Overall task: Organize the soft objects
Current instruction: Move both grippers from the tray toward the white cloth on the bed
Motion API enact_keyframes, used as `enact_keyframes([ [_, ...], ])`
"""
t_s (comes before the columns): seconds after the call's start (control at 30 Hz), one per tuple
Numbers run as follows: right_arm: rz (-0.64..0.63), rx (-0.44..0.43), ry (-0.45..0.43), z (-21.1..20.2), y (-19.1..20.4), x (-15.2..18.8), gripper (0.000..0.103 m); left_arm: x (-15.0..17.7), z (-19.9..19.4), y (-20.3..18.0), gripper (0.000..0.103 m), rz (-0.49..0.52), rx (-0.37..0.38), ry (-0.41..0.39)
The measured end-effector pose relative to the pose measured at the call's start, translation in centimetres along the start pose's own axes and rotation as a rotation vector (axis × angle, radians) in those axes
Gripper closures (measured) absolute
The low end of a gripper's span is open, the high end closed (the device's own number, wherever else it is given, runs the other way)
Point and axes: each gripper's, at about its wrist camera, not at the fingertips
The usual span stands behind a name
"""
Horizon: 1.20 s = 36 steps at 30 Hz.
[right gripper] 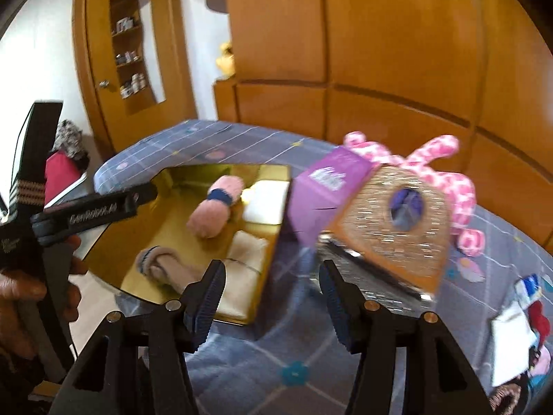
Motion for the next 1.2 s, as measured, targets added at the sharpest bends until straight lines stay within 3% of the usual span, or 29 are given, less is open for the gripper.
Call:
enact_keyframes([
  [0.5,0.294,0.248,-0.058,-4.8,-12.8,1.8,0.046,1.3,-1.8,-5.8,0.0,0.152,0.175,0.009],
  [0.77,0.459,0.486,-0.109,-9.4,-21.8,3.1,0.046,2.4,-3.8,-11.1,0.0,0.336,0.278,-0.048],
  [0.9,0.53,0.629,-0.167,-13.1,-26.8,3.6,0.046,2.7,-4.8,-13.9,0.0,0.418,0.381,-0.077],
  [0.97,0.601,0.685,-0.199,-14.8,-29.8,4.4,0.045,2.9,-4.9,-15.7,0.0,0.469,0.478,-0.045],
  [1.1,0.778,0.784,-0.238,-16.9,-35.0,6.8,0.044,3.3,-4.9,-19.0,0.0,0.555,0.524,-0.012],
  [1.17,0.919,0.758,-0.244,-18.0,-36.9,8.1,0.043,3.4,-4.9,-20.7,0.0,0.585,0.561,0.013],
  [1.2,0.936,0.739,-0.289,-18.6,-37.0,8.3,0.043,3.4,-4.8,-21.5,0.0,0.594,0.572,0.026],
])
Point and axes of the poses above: each gripper's, at about its wrist camera, not at the fingertips, and z roughly the way its jaws point, y to its left, x to its underside, and after that the axes turned 8 degrees about z, right-handed
